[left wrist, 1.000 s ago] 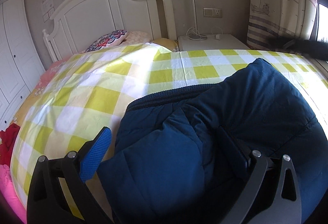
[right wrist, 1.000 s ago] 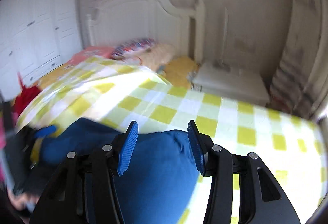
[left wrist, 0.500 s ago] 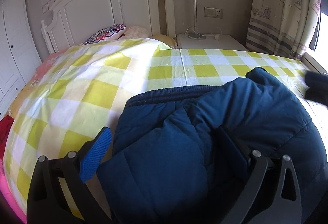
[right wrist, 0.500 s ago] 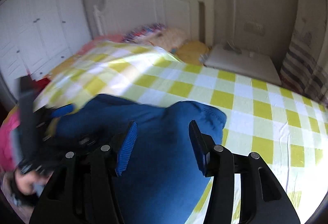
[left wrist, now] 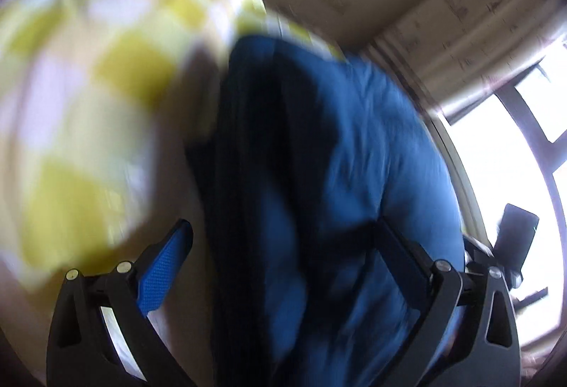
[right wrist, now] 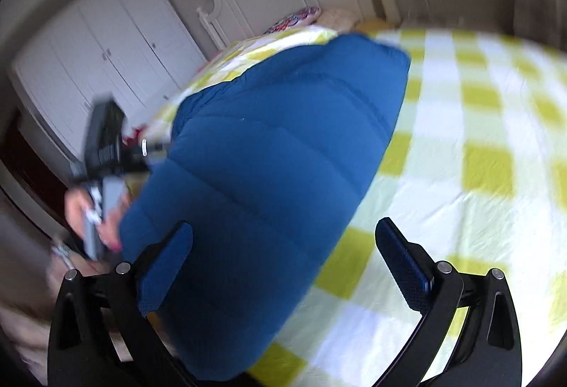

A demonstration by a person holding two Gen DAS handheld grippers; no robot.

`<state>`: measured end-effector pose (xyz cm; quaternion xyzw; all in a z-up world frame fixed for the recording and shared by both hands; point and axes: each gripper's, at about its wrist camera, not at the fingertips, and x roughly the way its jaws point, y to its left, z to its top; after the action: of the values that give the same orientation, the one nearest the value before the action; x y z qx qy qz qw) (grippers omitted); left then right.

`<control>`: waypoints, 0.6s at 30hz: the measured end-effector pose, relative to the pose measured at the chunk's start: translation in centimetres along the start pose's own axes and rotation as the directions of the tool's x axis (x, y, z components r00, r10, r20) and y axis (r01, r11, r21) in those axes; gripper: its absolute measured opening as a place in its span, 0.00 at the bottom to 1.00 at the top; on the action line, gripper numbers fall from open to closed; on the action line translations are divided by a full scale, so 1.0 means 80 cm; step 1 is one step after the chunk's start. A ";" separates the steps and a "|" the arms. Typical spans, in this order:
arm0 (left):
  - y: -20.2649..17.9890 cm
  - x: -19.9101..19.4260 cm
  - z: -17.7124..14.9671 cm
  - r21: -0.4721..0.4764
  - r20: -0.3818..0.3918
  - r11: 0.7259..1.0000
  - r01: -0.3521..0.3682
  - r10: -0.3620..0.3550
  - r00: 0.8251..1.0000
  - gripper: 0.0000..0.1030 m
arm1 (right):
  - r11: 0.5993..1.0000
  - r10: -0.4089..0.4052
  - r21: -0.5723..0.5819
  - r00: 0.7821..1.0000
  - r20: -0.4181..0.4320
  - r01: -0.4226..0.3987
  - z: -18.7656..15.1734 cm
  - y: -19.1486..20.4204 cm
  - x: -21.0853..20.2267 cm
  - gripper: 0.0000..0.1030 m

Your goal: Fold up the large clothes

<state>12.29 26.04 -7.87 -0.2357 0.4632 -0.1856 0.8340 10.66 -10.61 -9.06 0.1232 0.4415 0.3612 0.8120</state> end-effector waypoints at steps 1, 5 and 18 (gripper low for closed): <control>0.007 0.002 -0.007 -0.015 -0.010 0.999 0.038 -0.038 0.999 0.98 | 0.999 0.035 0.012 0.999 -0.016 -0.035 0.000 -0.002 0.006 0.96; 0.013 0.000 -0.018 -0.002 0.014 0.995 0.097 -0.097 0.995 0.98 | 0.996 0.084 0.030 0.994 -0.066 -0.082 0.002 -0.006 0.033 0.96; 0.003 0.009 -0.028 0.024 0.030 0.956 0.293 -0.294 0.955 0.53 | 0.996 0.082 -0.051 0.996 0.047 -0.079 -0.006 0.014 0.031 0.77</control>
<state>10.75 25.39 -9.53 -0.2968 0.4073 -0.3080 0.8069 10.59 -8.18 -10.34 0.1299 0.4071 0.4012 0.8102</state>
